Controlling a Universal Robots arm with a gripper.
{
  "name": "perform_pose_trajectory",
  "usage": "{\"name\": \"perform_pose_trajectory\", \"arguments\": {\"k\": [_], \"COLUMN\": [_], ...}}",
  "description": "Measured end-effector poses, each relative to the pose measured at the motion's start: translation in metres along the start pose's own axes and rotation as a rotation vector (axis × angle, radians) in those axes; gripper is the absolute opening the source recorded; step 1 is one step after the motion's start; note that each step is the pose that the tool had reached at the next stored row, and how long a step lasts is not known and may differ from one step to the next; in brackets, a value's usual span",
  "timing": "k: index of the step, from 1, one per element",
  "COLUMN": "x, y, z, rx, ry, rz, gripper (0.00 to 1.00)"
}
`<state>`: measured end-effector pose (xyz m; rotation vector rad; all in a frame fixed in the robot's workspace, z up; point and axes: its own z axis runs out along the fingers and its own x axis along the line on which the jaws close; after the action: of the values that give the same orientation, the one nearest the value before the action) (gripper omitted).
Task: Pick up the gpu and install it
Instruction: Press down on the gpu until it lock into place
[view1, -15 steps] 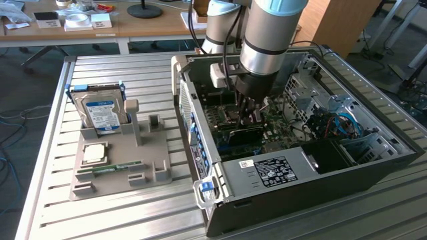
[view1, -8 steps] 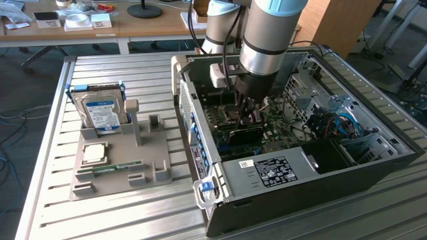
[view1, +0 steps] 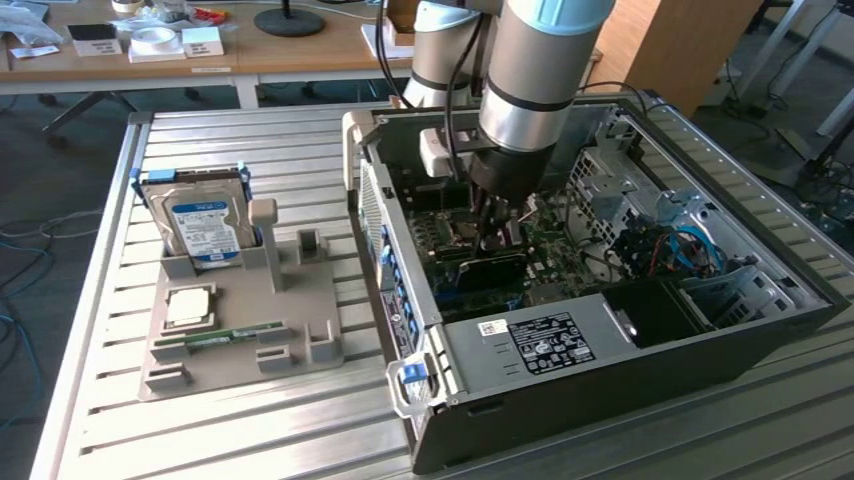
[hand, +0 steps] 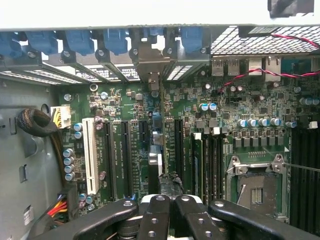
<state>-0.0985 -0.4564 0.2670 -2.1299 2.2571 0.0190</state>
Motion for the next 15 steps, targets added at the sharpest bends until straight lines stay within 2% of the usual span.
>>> {"name": "perform_pose_trajectory", "arguments": {"k": [15], "x": [-0.0007], "y": [0.0], "z": [0.0017], "rx": [0.0002], "ry": [-0.0003], "rz": [0.0], "gripper": [0.11]}}
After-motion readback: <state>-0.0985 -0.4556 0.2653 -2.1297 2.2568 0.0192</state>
